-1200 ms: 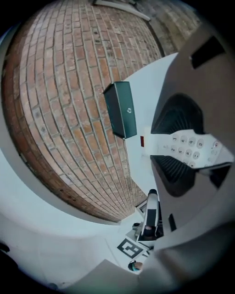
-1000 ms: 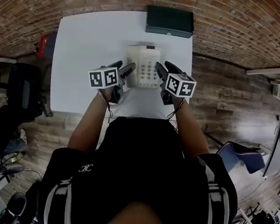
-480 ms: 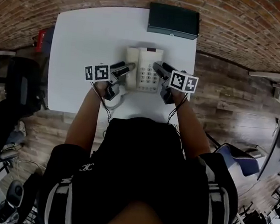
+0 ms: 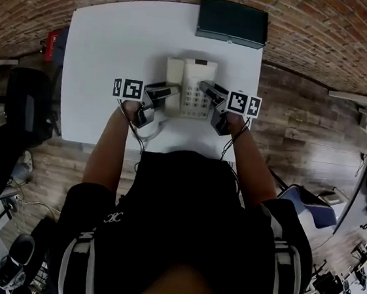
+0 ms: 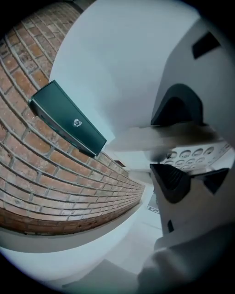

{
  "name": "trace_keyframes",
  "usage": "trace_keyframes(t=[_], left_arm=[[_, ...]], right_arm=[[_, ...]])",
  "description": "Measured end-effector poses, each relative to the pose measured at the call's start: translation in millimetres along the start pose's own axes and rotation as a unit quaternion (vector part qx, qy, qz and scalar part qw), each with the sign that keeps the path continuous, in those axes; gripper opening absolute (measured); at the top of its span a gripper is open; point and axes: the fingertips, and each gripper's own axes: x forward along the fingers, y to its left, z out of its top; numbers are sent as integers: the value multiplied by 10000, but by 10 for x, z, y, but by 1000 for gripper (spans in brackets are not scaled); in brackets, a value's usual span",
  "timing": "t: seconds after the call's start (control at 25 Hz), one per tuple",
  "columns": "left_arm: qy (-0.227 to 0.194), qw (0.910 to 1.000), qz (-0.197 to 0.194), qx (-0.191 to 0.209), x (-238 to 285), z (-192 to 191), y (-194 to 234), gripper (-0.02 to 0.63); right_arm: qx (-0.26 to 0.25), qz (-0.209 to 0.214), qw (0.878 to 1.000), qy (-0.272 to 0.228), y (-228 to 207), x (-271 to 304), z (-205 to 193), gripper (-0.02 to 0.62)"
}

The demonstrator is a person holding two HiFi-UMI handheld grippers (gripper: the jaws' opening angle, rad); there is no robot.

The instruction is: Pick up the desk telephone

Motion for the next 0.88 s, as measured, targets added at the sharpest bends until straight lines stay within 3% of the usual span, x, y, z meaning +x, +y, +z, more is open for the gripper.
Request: trace_keyframes(t=[0.16, 0.48, 0.88], left_arm=[[205, 9997, -152, 15, 11, -9, -5, 362], [214, 9998, -21, 14, -2, -31, -20, 362], [158, 9994, -175, 241, -127, -175, -215, 362]], right_arm=[[228, 105, 9997, 36, -7, 11, -27, 225], [113, 3, 9999, 87, 6, 9, -43, 225], [-226, 80, 9996, 179, 220, -144, -111, 225]])
